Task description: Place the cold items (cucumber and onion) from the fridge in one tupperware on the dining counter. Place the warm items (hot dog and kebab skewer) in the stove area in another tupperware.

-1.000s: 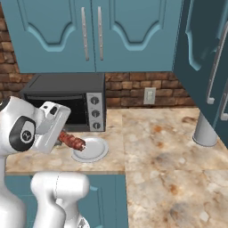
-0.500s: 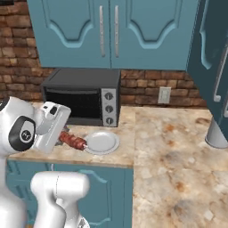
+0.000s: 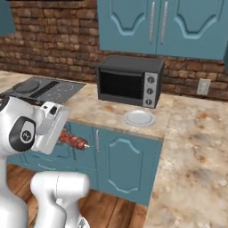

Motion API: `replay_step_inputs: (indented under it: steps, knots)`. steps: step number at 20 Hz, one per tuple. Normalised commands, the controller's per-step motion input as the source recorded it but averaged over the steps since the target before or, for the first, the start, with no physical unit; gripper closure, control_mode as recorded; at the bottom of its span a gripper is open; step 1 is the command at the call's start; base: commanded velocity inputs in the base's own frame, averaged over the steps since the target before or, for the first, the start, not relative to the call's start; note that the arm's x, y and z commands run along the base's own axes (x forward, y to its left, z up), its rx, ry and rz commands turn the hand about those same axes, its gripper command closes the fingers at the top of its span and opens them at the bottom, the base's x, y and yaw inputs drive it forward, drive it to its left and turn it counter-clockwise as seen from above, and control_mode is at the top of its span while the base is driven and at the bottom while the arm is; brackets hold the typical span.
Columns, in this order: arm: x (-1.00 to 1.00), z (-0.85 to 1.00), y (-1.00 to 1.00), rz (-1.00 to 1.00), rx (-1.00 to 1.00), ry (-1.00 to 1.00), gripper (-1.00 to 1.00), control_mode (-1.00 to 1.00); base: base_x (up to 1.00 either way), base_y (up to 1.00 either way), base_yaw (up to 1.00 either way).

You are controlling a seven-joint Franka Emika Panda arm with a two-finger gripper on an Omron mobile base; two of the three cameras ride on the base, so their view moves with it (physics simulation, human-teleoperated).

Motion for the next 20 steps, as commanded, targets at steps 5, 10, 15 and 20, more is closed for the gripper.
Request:
replay_step_inputs:
  steps: [5, 10, 15, 20]
  knots:
    - [0.0, 0.0, 0.0, 0.0, 0.0, 0.0, 1.0, 1.0, -1.0, 0.22, -0.02]
    - [0.0, 0.0, 0.0, 0.0, 0.0, 0.0, 1.0, 1.0, -1.0, 0.39, -0.15]
    - [0.0, 0.0, 0.0, 0.0, 0.0, 0.0, 1.0, 1.0, -1.0, 0.56, -0.17]
    - [0.0, 0.0, 0.0, 0.0, 0.0, 0.0, 1.0, 1.0, -1.0, 0.69, -0.18]
